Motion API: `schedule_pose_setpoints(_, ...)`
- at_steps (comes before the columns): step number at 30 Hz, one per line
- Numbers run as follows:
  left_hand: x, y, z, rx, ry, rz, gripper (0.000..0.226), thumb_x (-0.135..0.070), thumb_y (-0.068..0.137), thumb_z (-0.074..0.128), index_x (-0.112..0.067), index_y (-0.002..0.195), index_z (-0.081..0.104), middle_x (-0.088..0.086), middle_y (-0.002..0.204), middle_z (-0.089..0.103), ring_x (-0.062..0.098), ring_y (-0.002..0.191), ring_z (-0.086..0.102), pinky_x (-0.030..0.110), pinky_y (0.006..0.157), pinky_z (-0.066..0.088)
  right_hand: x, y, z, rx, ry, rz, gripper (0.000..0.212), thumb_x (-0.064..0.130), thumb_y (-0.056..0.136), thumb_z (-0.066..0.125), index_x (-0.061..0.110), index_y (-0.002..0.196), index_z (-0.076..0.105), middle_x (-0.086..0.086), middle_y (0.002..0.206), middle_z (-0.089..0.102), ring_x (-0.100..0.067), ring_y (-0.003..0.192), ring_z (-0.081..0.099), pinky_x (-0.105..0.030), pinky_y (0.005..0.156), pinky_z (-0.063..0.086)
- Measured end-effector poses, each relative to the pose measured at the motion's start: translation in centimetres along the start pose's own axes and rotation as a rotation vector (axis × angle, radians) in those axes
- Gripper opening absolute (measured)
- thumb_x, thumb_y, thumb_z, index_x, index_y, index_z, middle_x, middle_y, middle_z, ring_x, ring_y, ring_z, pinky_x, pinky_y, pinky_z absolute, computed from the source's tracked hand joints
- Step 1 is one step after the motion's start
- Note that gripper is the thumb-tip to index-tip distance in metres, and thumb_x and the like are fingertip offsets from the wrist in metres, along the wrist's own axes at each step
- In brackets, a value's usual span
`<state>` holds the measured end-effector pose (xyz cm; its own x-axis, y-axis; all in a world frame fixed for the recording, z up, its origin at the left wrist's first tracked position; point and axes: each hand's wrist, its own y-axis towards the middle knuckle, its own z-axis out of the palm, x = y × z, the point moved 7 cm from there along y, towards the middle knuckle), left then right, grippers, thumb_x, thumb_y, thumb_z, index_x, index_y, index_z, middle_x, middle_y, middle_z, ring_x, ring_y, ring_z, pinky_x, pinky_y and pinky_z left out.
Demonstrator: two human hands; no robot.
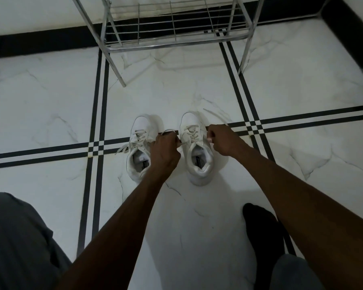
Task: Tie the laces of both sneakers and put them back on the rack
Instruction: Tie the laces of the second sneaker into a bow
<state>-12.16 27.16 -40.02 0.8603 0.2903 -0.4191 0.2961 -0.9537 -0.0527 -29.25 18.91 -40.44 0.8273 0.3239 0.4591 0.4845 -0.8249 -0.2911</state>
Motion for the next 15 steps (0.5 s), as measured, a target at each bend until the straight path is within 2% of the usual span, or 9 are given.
schedule_pose_setpoints(2, 0.4, 0.0, -0.2, 0.006, -0.07, -0.023, 0.021, 0.002, 0.085, 0.059, -0.012, 0.098, 0.066, 0.004, 0.098, 0.073, 0.028, 0.096, 0.065, 0.029, 0.062, 0.028, -0.2, -0.1, 0.0, 0.019, 0.09, 0.024, 0.014, -0.006, 0.086, 0.06, 0.001, 0.098, 0.063, -0.017, 0.101, 0.071, -0.028, 0.091, 0.064, -0.025, 0.063, 0.044)
schedule_pose_setpoints(3, 0.5, 0.1, -0.1, 0.021, -0.113, -0.032, 0.022, 0.002, 0.084, 0.059, -0.014, 0.099, 0.066, 0.002, 0.1, 0.074, 0.027, 0.096, 0.066, 0.029, 0.064, 0.031, -0.1, -0.1, 0.0, 0.012, 0.119, 0.024, 0.012, -0.005, 0.087, 0.059, 0.001, 0.097, 0.064, -0.016, 0.098, 0.072, -0.027, 0.087, 0.064, -0.022, 0.06, 0.043)
schedule_pose_setpoints(5, 0.7, 0.5, 0.3, 0.059, -0.187, -0.037, 0.03, 0.001, 0.083, 0.058, -0.02, 0.103, 0.068, -0.002, 0.104, 0.076, 0.023, 0.102, 0.068, 0.034, 0.074, 0.043, 0.0, -0.1, -0.2, -0.006, 0.187, 0.017, 0.01, -0.001, 0.089, 0.06, 0.004, 0.096, 0.064, -0.013, 0.093, 0.073, -0.027, 0.083, 0.066, -0.03, 0.065, 0.049)
schedule_pose_setpoints(7, 0.6, 0.7, 0.8, 0.099, -0.24, -0.038, 0.037, 0.001, 0.086, 0.058, -0.022, 0.113, 0.07, -0.004, 0.108, 0.077, 0.019, 0.106, 0.068, 0.032, 0.079, 0.047, 0.1, 0.0, -0.3, 0.001, 0.233, 0.014, 0.009, 0.005, 0.092, 0.063, 0.007, 0.099, 0.066, -0.007, 0.087, 0.073, -0.02, 0.076, 0.067, -0.032, 0.066, 0.051)
schedule_pose_setpoints(9, 0.3, 0.9, 1.0, 0.107, -0.248, -0.018, 0.031, -0.005, 0.092, 0.062, -0.021, 0.115, 0.074, -0.002, 0.109, 0.077, 0.018, 0.106, 0.069, 0.026, 0.076, 0.042, 0.1, 0.1, -0.4, 0.009, 0.258, 0.017, 0.01, 0.008, 0.093, 0.064, 0.01, 0.1, 0.069, 0.002, 0.079, 0.069, -0.004, 0.064, 0.061, -0.023, 0.059, 0.048)
schedule_pose_setpoints(12, -0.1, 1.1, 0.9, 0.082, -0.22, -0.002, 0.017, -0.014, 0.092, 0.068, -0.021, 0.102, 0.079, -0.002, 0.103, 0.078, 0.018, 0.101, 0.069, 0.025, 0.077, 0.04, 0.1, 0.3, -0.9, -0.039, 0.264, 0.025, 0.014, 0.004, 0.09, 0.066, 0.011, 0.095, 0.077, 0.005, 0.076, 0.072, 0.008, 0.055, 0.059, -0.004, 0.052, 0.04)
schedule_pose_setpoints(13, -0.1, 1.1, 0.8, 0.068, -0.197, -0.002, 0.014, -0.014, 0.091, 0.068, -0.024, 0.094, 0.078, -0.004, 0.099, 0.077, 0.019, 0.1, 0.069, 0.03, 0.083, 0.043, 0.1, 0.3, -1.1, -0.063, 0.264, 0.036, 0.012, 0.005, 0.087, 0.071, 0.012, 0.092, 0.079, 0.002, 0.08, 0.075, 0.008, 0.059, 0.061, -0.005, 0.054, 0.043)
schedule_pose_setpoints(15, -0.2, 1.0, 0.6, 0.034, -0.108, 0.01, 0.022, -0.009, 0.086, 0.066, -0.03, 0.081, 0.068, -0.005, 0.094, 0.075, 0.023, 0.1, 0.068, 0.047, 0.1, 0.044, 0.0, 0.3, -1.3, -0.109, 0.23, 0.067, 0.007, 0.012, 0.082, 0.078, 0.016, 0.087, 0.082, -0.002, 0.083, 0.078, -0.005, 0.069, 0.068, -0.023, 0.064, 0.055)
